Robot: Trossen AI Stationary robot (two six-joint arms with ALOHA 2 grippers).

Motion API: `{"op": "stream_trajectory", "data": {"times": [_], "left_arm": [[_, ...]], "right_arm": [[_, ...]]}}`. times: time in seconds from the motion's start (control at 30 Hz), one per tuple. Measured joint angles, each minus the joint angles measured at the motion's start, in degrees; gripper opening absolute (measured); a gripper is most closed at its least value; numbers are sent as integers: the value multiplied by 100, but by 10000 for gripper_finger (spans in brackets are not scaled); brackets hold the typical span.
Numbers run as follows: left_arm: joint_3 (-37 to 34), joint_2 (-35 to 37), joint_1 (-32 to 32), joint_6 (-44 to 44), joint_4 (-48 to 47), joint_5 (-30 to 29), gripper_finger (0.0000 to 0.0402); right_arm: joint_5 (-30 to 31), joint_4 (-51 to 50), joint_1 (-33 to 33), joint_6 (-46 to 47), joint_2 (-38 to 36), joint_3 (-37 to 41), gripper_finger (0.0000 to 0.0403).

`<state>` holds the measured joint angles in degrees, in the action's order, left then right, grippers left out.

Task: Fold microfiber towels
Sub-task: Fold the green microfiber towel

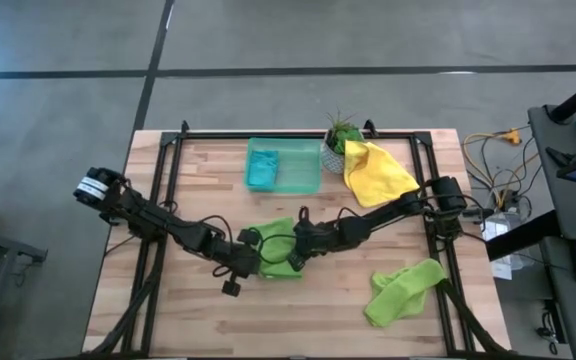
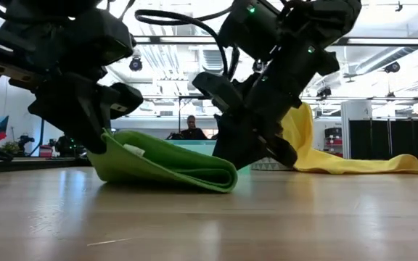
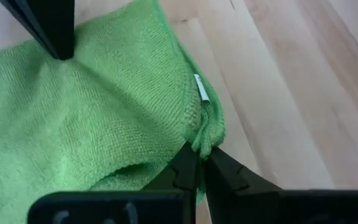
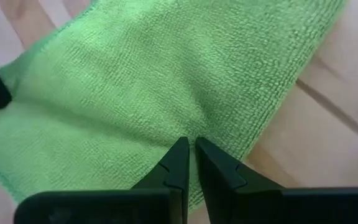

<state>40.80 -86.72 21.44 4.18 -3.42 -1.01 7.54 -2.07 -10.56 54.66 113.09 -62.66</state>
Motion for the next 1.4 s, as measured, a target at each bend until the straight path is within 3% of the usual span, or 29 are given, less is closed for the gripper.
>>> {"op": "stream_trajectory", "data": {"times": [0.4,0.63,0.77,0.97,1.17,1.4], "left_arm": [[-37,72,-2,-1,192,-218,0],[-35,72,-70,328,350,-253,0],[-40,72,-146,636,445,-245,0],[-40,70,-254,943,536,-208,0],[-41,70,-342,1276,722,-214,0],[-158,70,-497,1647,1490,-217,0]], "right_arm": [[-198,382,-655,-2504,-461,184,41],[-132,1184,-857,-3294,-454,418,142],[277,1158,-935,-3702,-454,512,208],[310,1148,-1074,-4171,-425,683,262],[574,1137,-1067,-4427,-425,907,263],[795,1130,-989,-4574,-425,1069,234]]}}
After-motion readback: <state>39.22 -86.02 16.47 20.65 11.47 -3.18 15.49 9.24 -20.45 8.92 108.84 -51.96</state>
